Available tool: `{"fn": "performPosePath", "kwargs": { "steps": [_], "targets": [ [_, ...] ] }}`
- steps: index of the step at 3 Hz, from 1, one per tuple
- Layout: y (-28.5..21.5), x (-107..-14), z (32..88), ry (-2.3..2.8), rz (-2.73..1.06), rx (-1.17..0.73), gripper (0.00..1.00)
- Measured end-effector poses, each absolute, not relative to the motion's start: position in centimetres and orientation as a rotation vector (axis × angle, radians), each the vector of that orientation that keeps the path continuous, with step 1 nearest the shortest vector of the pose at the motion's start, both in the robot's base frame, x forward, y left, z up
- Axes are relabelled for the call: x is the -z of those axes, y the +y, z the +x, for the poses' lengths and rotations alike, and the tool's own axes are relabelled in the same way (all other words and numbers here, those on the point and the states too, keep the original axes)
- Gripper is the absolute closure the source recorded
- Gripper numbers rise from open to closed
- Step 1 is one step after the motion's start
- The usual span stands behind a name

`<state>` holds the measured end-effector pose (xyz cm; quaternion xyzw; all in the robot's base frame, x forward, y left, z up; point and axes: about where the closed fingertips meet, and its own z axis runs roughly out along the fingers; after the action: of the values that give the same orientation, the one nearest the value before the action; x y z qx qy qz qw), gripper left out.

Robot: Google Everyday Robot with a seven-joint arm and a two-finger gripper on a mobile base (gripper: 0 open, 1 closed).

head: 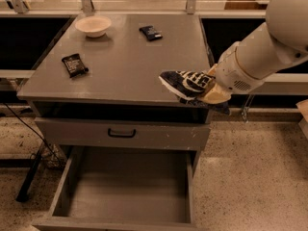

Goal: Place blue chip bag into middle drawer

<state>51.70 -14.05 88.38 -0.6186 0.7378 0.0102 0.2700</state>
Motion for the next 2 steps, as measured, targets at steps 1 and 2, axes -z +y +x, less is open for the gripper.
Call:
{"fn": "performPosePath", "kwargs": {
  "steps": [1,2],
  "targets": [
    [-13.9,-93.9,48.2,1.849,-1.684,0.037,1.0],
    [-14.1,-96.6,44.1,1.755,-1.701,0.039,1.0]
  ]
}}
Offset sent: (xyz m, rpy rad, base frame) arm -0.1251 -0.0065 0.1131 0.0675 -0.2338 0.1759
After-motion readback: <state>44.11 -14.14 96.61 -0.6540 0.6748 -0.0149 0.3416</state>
